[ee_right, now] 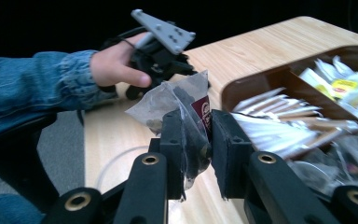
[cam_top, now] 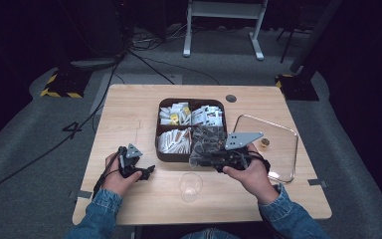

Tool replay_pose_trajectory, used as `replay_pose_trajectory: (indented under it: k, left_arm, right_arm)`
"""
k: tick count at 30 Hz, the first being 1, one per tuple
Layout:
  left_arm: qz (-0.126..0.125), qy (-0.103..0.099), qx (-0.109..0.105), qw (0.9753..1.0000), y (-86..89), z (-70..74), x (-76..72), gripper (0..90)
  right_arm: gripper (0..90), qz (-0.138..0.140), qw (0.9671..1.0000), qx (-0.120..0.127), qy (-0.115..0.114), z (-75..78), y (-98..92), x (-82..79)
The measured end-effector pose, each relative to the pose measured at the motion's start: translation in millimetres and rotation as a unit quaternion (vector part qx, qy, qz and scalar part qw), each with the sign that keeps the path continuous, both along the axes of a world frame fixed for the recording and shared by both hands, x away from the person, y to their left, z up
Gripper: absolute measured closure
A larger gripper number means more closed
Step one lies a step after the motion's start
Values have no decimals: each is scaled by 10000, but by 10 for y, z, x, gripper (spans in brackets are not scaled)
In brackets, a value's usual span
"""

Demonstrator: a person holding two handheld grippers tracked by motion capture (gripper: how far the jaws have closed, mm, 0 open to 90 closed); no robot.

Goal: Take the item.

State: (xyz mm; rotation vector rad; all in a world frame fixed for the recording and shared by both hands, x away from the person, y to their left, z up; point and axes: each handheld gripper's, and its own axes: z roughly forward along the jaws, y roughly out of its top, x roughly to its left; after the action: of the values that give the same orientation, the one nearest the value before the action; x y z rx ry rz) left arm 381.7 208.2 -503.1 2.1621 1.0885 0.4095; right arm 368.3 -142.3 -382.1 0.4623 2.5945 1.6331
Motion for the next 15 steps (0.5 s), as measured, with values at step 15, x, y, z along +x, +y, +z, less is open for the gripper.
replay_pose_trajectory:
  k: [15]
  left_arm:
    - [-1,13,-37,10000,-1,-2,3,163]
  right_arm:
    - [758,299,9993,-204,125,-94,30,-172]
